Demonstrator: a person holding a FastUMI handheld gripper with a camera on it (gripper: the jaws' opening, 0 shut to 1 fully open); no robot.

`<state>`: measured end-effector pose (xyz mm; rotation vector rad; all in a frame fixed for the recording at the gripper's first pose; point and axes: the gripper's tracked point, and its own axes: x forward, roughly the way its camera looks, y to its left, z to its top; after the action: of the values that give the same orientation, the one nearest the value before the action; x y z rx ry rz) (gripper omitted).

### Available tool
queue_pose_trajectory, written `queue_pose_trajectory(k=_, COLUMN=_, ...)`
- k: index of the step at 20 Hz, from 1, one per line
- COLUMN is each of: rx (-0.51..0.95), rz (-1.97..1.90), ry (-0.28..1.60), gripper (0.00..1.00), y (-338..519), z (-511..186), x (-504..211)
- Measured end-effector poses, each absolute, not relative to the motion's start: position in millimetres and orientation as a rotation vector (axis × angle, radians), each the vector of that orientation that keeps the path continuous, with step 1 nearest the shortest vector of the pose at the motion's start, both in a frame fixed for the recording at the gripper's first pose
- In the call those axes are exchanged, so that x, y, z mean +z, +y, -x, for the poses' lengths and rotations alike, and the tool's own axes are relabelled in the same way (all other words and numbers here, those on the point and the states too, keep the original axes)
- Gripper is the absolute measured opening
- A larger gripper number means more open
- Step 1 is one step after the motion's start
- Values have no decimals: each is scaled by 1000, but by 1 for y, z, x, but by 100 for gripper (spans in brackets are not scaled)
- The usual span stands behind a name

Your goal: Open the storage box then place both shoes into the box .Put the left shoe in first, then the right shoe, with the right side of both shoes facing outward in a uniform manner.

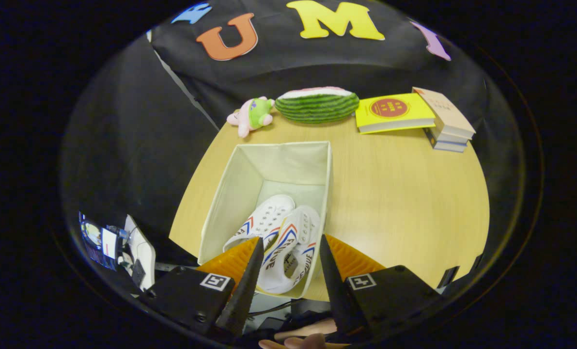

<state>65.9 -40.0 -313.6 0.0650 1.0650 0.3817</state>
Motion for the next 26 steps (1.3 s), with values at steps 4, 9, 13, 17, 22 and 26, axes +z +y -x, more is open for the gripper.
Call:
queue_pose_trajectory(k=4, rx=370, rz=37, ry=839, gripper=74, y=-45, z=-84, x=-280)
queue_pose_trajectory(k=9, rx=335, rz=73, ry=515, gripper=77, y=-65, z=-100, x=-219)
queue_pose_trajectory(k=13, rx=272, rz=115, ry=214, gripper=82, y=-104, z=-101, x=-158)
queue_pose_trajectory(k=17, rx=220, rz=11, ry=79, gripper=100, y=-142, z=-82, x=-131)
queue_pose_trajectory(k=22, rx=148, rz=-54, ry=-34, gripper=100, y=-178, z=-57, x=-136)
queue_pose_trajectory(k=26, rx=163, rz=-84, ry=-41, gripper=100, y=-180, z=-31, x=-154)
